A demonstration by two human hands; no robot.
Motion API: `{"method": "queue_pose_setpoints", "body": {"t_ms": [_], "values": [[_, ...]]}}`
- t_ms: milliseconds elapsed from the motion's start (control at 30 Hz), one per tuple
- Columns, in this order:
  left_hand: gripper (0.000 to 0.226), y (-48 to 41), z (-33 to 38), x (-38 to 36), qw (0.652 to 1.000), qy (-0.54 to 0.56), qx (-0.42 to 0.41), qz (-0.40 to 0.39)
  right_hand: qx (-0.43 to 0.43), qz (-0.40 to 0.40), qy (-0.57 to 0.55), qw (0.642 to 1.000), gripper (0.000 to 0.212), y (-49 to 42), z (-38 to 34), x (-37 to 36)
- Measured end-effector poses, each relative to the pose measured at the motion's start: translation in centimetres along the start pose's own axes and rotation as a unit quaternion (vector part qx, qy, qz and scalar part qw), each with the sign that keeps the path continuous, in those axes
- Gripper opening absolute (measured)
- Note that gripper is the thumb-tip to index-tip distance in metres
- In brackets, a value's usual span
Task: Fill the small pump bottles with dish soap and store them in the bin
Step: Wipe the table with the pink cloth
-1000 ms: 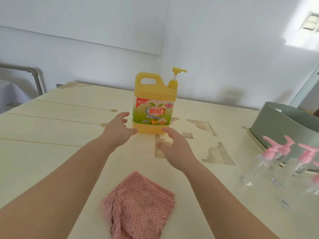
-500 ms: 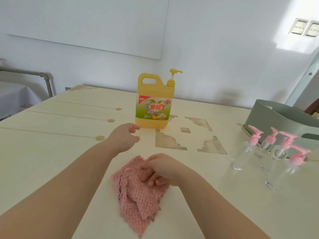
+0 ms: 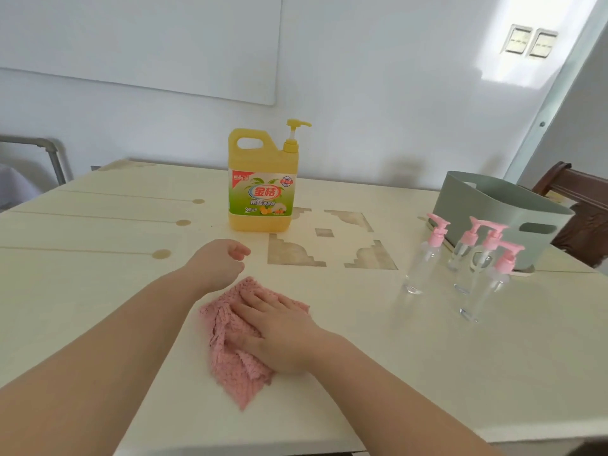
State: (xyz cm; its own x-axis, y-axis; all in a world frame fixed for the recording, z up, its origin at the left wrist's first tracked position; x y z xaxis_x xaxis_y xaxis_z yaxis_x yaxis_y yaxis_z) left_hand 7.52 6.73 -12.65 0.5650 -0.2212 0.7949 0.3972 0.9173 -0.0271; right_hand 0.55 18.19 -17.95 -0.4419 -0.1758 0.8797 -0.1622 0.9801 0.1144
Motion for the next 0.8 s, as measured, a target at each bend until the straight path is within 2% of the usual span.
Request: {"method": "queue_pose_setpoints", "body": {"t_ms": [267, 400, 467, 533, 667, 800], "values": [[0.038, 1.6, 1.6, -4.0, 0.988, -0.135, -0.042, -0.065, -0.151, 0.075, 0.015, 0.986, 0.064, 5.1, 11.1, 5.3], [0.048, 2.0, 2.4, -5.8, 0.973, -0.202, -0.060, -0.091, -0.264, 0.158, 0.034, 0.951, 0.057, 8.3, 14.4, 6.9], [0.053, 1.7, 2.4, -6.2, 0.967, -0.224, -0.068, -0.095, -0.300, 0.163, 0.030, 0.939, 0.057, 8.9, 13.9, 6.4], [0.056, 1.2, 2.0, -6.4, 0.961, -0.246, -0.071, -0.103, -0.287, 0.131, -0.001, 0.949, 0.061, 8.3, 12.1, 5.2], [0.056, -0.4, 1.1, -6.3, 0.953, -0.277, -0.070, -0.097, -0.197, 0.065, 0.010, 0.978, 0.062, 4.1, 9.3, 4.6], [0.053, -2.3, 0.6, -5.9, 0.951, -0.289, -0.069, -0.084, -0.144, 0.043, 0.027, 0.988, 0.061, -1.5, 9.5, 5.1]]}}
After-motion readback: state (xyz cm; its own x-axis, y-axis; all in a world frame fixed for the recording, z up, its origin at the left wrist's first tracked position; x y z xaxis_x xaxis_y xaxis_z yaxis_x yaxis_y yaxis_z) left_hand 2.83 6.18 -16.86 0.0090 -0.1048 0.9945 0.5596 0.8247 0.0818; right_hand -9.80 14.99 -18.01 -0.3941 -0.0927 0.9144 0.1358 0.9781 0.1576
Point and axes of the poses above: each hand's wrist, its own y-axis away from the middle knuckle, its own x-axis out of the back of the hand, z = x × y, the point moved 8 cm from there along -y, towards the middle knuckle, and after that the axes turned 12 degrees about -y, right-handed, at the moved point
